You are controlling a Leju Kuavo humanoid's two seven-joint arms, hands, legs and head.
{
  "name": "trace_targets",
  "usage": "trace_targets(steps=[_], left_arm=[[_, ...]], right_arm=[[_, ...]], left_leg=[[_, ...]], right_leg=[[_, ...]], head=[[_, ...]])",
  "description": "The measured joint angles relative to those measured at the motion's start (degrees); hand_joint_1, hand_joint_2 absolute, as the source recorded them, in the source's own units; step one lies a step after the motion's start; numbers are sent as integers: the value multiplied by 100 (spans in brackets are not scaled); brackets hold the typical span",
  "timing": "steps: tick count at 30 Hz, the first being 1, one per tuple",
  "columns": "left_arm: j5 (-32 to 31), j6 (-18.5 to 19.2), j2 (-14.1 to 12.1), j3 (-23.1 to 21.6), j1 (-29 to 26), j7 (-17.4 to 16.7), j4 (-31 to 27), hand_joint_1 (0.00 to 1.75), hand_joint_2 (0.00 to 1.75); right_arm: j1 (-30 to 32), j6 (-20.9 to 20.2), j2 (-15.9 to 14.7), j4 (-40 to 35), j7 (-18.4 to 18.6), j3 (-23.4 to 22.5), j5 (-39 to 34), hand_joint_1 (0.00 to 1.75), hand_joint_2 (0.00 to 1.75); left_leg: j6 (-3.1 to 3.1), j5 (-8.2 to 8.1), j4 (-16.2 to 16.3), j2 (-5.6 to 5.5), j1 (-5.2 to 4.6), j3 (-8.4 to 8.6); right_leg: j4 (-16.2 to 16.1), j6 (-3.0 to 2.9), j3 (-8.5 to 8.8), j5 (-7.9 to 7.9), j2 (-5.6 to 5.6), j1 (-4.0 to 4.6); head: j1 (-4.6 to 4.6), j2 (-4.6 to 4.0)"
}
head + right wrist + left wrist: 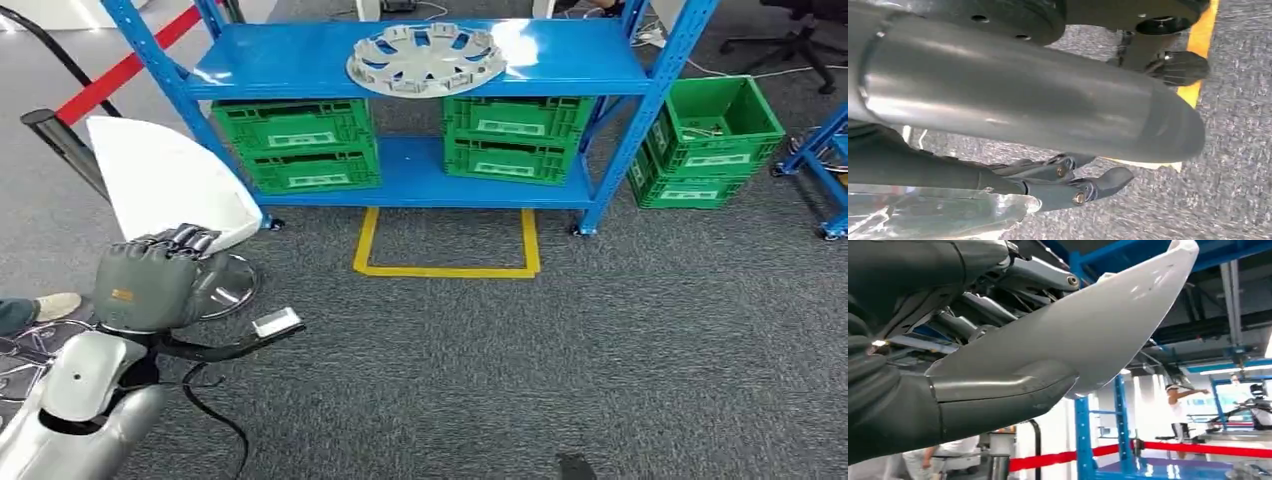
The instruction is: Take the parts from the cabinet and place them on the table.
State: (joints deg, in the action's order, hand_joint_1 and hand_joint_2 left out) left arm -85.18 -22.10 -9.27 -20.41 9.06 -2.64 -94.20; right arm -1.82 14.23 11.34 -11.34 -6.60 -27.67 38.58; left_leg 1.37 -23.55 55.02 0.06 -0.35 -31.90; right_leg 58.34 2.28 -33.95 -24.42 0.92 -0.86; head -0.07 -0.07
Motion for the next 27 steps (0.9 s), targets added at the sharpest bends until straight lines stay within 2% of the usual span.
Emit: trace_targets(steps=[3, 4, 6, 7, 10, 18, 19, 20, 24, 26, 27], left_arm=[[2, -9, 11, -2, -4, 9, 4, 175, 175], [2, -9, 15, -2, -4, 9, 7, 175, 175], [9, -20, 20, -2, -5, 13, 13, 175, 175], [13, -33, 24, -4, -6, 22, 18, 175, 175], [20, -48, 35, -13, -5, 68, 31, 175, 175], [68, -39, 50, -59, -2, 120, 37, 175, 175], [70, -35, 50, -63, -1, 120, 39, 175, 175], [81, -33, 48, -68, 0, 120, 46, 175, 175], [103, -31, 48, -87, 0, 120, 57, 175, 175], [103, -31, 48, -96, 5, 120, 57, 175, 175], [103, -30, 59, -105, 15, 120, 57, 175, 175]], right_arm=[[1, 0, 0, 0, 31, 0, 7, 0, 0], [0, 2, 0, 0, 31, 0, 9, 0, 0], [-1, 0, -2, 0, 39, 0, 20, 0, 0], [0, 2, -2, 0, 46, -2, 35, 0, 0], [2, 0, -2, 0, 48, -2, 59, 0, 0], [1, -2, 0, 0, 48, -2, 72, 0, 0], [2, -2, 0, 0, 48, -2, 76, 0, 0], [2, -2, 0, 0, 54, -4, 79, 0, 0], [2, -2, 0, 0, 85, -4, 81, 0, 0], [6, -2, 0, 0, 90, -4, 81, 0, 0], [8, -2, 0, 0, 92, -4, 81, 0, 0]], left_leg=[[-67, 38, -15, 0, 23, -33], [-109, 55, -21, 0, 30, -47], [-265, 77, -31, 0, 47, -74], [-312, 82, -31, 0, 54, -89], [-336, 104, -24, 0, 53, -124], [-292, 132, 18, -1, 26, -184], [-250, 119, 54, -2, 10, -212], [-226, 115, 62, -1, 9, -228], [-169, 118, 109, -2, -12, -274], [-106, 193, 100, -2, -30, -273], [-82, 275, -13, 25, 40, -258]], right_leg=[[1, -64, -33, 16, -3, 36], [1, -80, -47, 26, -8, 44], [7, -103, -78, 43, -13, 56], [8, -117, -92, 54, -14, 61], [8, -112, -119, 86, -14, 58], [5, -58, -153, 142, -15, 25], [-6, -28, -160, 158, -15, 6], [-5, -21, -168, 162, -15, 2], [-6, 33, -188, 187, -16, -14], [-43, 107, -174, 254, -13, -26], [1, 124, -201, 195, -21, -18]], head=[[6, 0], [4, 0], [7, 0], [7, 0], [9, 0], [9, 0], [7, 0], [2, 0], [9, 0], [2, 0], [9, 0]])
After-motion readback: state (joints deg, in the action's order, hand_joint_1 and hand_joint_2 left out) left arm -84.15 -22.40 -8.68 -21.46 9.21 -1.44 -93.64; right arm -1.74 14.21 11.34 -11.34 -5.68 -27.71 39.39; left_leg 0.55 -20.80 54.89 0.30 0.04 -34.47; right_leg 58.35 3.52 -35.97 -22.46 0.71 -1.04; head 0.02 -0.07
